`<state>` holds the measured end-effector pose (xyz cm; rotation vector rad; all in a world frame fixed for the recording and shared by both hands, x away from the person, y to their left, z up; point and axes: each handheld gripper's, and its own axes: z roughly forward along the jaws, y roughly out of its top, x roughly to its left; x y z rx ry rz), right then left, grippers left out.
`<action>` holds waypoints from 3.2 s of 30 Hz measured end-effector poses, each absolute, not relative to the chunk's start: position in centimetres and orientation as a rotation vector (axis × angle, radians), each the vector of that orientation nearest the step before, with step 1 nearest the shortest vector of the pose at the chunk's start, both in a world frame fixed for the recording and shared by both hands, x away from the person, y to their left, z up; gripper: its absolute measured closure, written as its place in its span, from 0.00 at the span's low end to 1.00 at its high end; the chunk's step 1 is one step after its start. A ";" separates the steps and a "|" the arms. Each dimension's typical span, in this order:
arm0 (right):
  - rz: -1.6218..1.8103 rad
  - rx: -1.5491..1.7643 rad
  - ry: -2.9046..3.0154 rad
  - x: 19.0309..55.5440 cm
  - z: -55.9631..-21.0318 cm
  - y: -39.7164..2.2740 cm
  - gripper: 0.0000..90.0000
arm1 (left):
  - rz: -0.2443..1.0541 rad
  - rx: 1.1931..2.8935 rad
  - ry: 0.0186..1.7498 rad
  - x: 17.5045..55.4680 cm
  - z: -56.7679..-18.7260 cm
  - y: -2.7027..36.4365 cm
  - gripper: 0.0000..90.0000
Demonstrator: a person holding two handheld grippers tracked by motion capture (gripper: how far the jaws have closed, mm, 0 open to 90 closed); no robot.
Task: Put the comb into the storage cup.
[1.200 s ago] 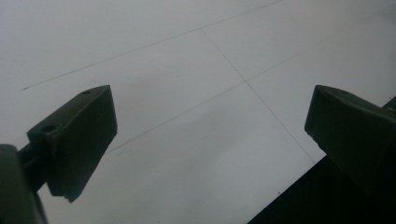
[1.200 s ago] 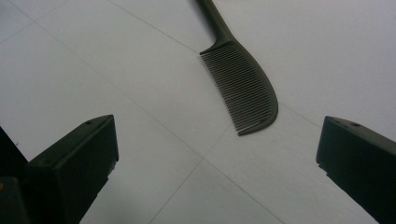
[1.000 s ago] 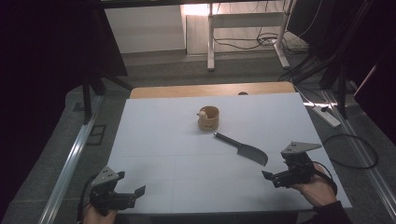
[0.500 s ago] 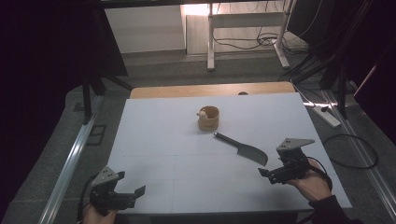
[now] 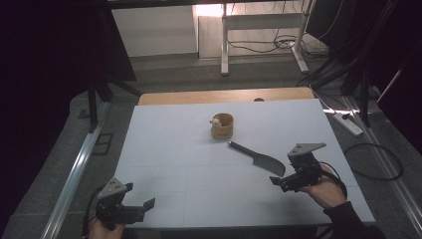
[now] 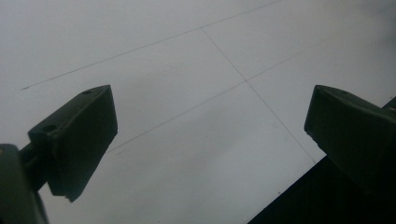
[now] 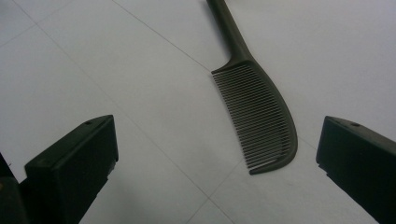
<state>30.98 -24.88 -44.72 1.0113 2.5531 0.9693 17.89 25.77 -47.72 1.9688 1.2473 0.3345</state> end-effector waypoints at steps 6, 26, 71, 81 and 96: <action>0.965 1.020 2.557 31.4 -44.7 -24.5 0.00 | 0.332 1.972 1.246 17.9 -47.7 25.7 0.04; 0.897 0.980 2.578 33.4 -44.4 -22.5 0.00 | 0.330 1.975 1.242 17.9 -47.7 25.7 0.04; 0.771 1.084 2.612 38.9 -45.9 -18.8 0.00 | 0.324 1.979 1.244 18.0 -47.8 25.8 0.04; 0.752 1.098 2.619 40.0 -46.5 -17.8 0.00 | 0.321 1.979 1.243 18.0 -47.8 25.8 0.04; 0.724 1.105 2.624 41.2 -46.9 -16.8 0.04 | 0.318 1.978 1.242 18.1 -47.8 25.8 0.04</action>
